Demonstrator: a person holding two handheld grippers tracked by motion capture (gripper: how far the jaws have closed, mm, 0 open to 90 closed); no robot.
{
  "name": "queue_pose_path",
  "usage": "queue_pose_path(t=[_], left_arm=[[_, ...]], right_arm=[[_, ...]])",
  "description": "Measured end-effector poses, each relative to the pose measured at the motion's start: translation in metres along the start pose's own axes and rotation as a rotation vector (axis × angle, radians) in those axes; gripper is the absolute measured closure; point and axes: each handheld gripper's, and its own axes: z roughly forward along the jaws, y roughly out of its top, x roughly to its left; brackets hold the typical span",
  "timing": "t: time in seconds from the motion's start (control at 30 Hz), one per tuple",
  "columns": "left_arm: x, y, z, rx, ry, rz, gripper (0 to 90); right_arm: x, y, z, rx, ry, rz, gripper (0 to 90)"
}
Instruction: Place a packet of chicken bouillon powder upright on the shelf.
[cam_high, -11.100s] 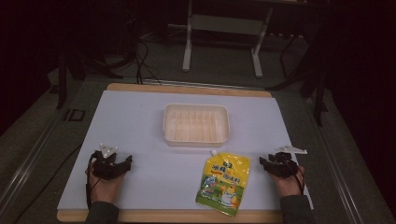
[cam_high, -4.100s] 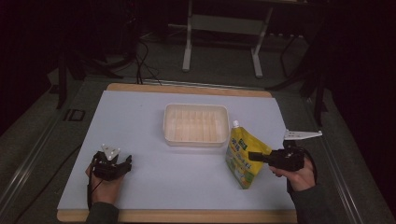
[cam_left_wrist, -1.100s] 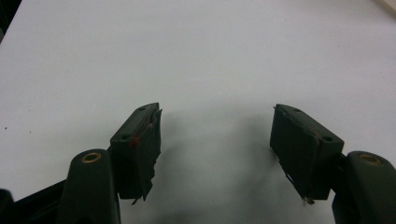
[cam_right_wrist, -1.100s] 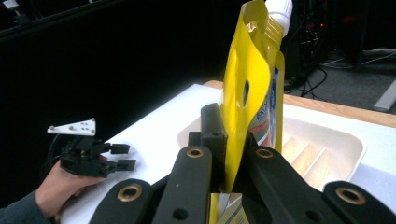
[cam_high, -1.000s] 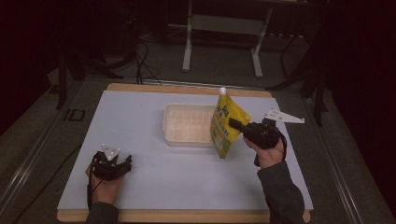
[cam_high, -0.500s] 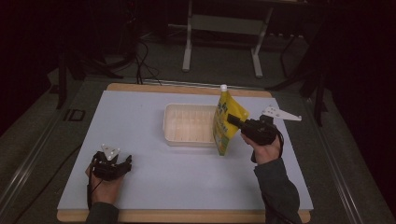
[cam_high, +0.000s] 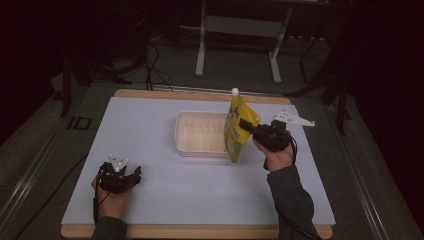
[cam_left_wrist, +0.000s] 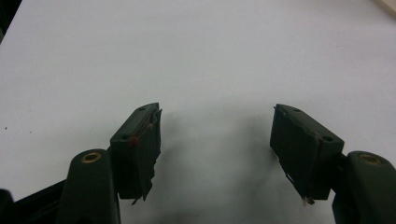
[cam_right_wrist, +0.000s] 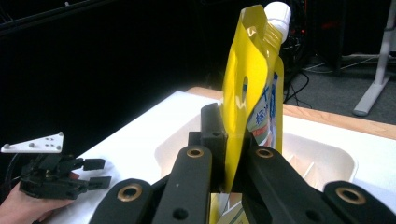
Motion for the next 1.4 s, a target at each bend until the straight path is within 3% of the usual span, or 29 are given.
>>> queue_pose_path(t=[0.83, 1.4], left_arm=[[0.000, 0.000, 0.000, 0.000, 0.001, 0.000, 33.4], [0.000, 0.000, 0.000, -0.002, 0.001, -0.002, 33.3]], right_arm=[[-0.005, 0.002, 0.012, -0.049, -0.048, 0.012, 90.0], [-0.004, 0.003, 0.027, -0.066, -0.089, -0.015, 90.0]])
